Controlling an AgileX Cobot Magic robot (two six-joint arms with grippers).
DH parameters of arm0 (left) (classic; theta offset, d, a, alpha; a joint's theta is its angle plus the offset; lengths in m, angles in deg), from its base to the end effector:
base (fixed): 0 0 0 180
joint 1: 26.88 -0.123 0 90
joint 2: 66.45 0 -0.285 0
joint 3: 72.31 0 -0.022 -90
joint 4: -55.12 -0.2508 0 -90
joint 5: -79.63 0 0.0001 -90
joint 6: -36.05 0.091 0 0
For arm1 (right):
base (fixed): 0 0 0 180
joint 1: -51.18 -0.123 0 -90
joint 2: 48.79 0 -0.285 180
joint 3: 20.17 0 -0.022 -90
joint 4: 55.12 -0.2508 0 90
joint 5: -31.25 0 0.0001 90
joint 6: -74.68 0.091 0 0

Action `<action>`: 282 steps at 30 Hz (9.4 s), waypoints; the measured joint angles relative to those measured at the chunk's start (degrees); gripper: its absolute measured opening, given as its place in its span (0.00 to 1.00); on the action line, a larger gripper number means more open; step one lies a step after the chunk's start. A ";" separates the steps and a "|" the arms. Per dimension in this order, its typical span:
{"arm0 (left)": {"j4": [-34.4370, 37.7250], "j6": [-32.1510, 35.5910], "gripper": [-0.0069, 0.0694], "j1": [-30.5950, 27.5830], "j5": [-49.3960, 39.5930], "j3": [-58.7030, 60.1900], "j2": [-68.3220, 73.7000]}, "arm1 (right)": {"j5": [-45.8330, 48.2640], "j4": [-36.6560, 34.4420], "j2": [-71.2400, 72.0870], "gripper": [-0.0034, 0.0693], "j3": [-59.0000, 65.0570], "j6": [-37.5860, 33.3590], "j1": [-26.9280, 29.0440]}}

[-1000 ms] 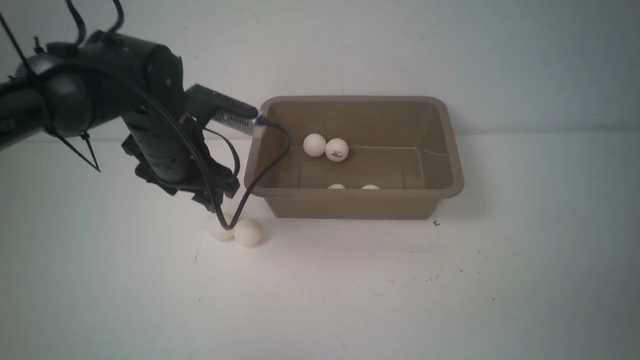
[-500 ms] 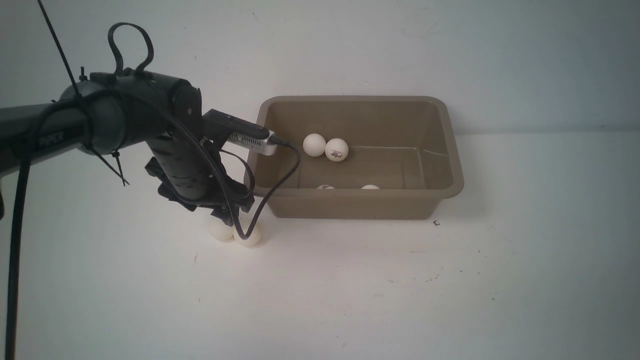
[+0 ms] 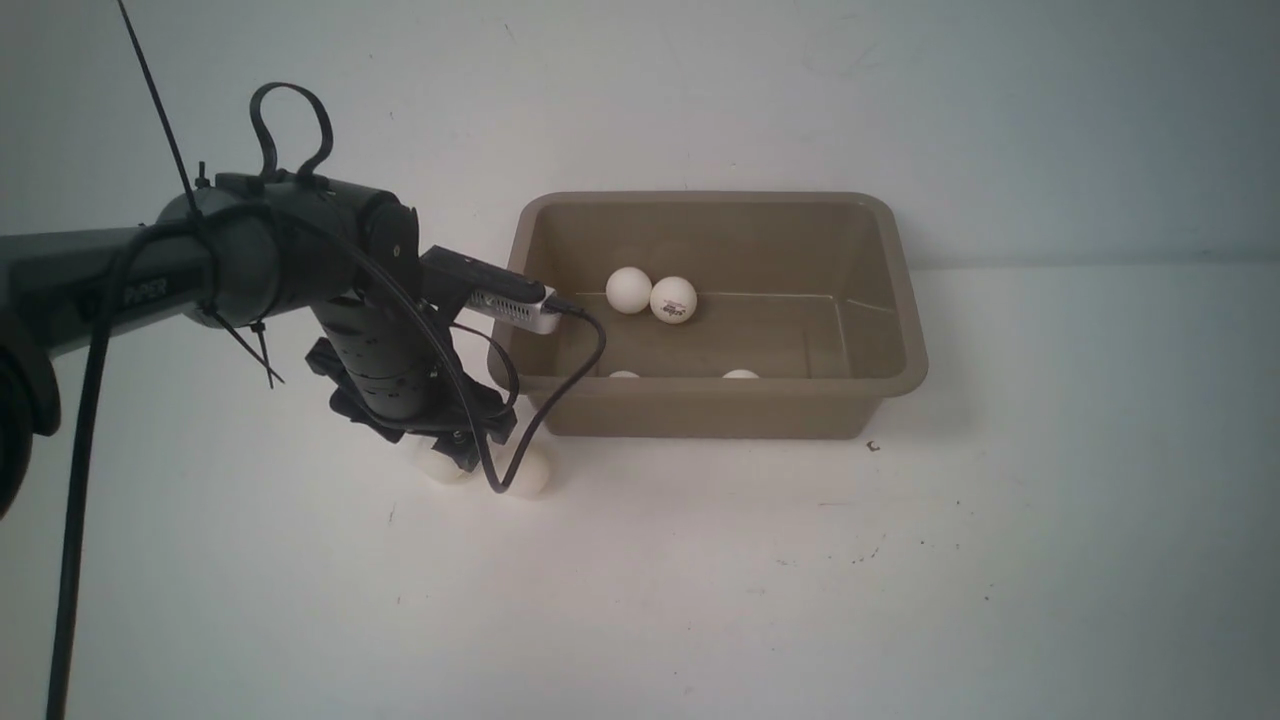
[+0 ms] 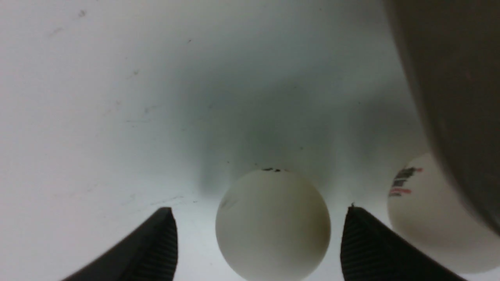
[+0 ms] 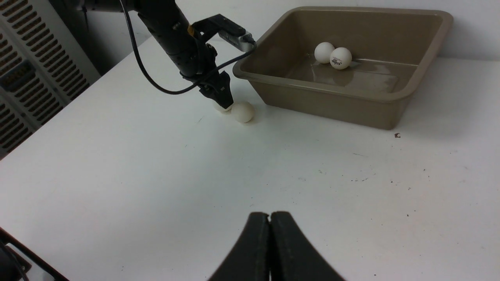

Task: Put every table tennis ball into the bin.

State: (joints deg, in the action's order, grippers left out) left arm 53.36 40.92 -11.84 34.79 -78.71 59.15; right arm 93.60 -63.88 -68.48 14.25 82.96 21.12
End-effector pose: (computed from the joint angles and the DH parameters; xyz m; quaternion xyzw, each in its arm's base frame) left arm 0.4066 -0.1072 0.1641 0.1803 0.9737 -0.0001 0.1393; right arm -0.0037 0.0120 0.3440 -0.1655 0.8314 0.2443 0.4708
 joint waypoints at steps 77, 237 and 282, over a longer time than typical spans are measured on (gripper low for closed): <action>0.49 -7.22 0.58 9.04 10.10 22.47 -28.71 | -2.19 2.87 0.00 0.03 0.00 -1.72 0.00; -29.72 -30.03 0.09 10.04 -5.87 49.72 -119.02 | -18.83 19.87 12.85 0.03 18.01 -3.46 0.00; -30.52 -36.35 0.09 -20.08 21.28 85.22 -118.78 | -17.57 19.87 12.85 0.03 18.06 -3.46 0.00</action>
State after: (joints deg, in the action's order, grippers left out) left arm 22.85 4.58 -31.92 56.07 6.51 -59.63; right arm 76.03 -44.02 -55.62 32.32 79.50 21.12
